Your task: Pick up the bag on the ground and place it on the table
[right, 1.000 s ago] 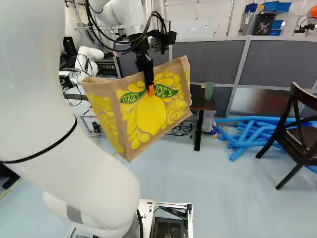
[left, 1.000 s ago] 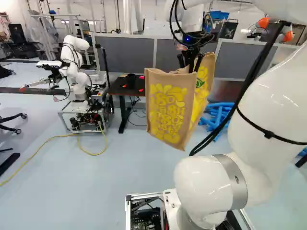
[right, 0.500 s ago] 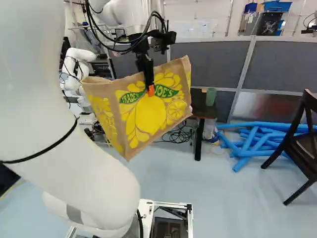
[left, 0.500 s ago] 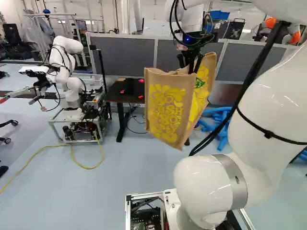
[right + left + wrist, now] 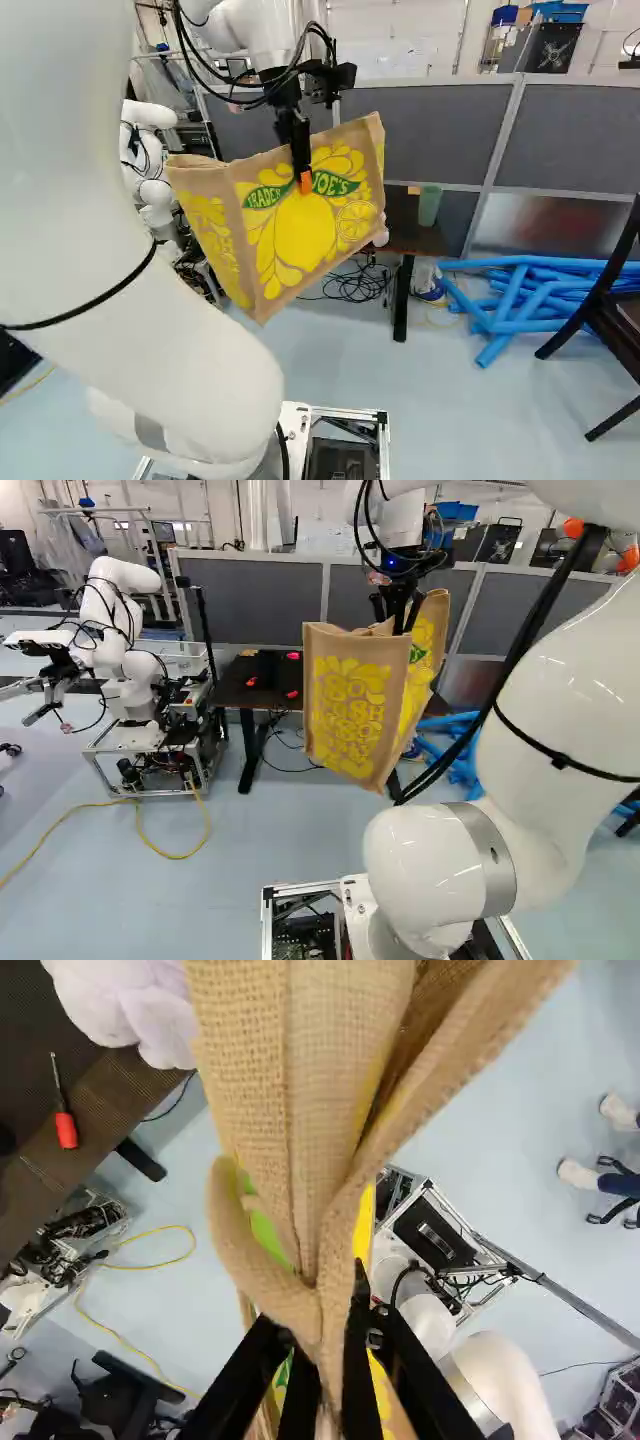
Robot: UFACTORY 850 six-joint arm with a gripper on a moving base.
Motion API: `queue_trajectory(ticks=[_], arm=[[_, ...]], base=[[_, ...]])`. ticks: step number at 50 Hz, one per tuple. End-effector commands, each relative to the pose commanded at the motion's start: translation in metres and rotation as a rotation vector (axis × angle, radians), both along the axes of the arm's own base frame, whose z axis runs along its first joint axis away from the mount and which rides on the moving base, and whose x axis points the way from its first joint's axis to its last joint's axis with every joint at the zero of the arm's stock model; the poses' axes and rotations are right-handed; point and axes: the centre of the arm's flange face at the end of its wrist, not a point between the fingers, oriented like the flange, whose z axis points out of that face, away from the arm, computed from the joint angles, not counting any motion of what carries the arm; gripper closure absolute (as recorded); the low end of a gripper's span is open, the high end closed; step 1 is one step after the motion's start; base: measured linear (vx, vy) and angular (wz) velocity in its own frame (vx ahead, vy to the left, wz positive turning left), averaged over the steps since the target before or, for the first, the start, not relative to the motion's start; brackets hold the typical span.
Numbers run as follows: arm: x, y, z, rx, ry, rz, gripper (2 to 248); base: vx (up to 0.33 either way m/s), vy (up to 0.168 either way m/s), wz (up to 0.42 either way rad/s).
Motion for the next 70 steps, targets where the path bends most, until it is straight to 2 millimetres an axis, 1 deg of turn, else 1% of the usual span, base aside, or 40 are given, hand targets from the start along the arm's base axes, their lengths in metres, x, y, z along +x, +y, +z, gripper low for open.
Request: queue_trajectory(ticks=[12, 37, 46, 70], arm=[[0.000, 0.000, 0.000, 0.000, 0.000, 0.000, 228], [0.000, 0.000, 0.001, 0.000, -0.002, 0.000, 228], [0.000, 0.000, 0.012, -0.001, -0.025, 0.000, 228], [0.005, -0.006, 0.051, -0.005, -0.049, -0.021, 228]], base=[[0.111, -0.017, -0.007], [-0.002, 0.000, 0.001], [0.000, 0.000, 0.000], [0.000, 0.000, 0.000]])
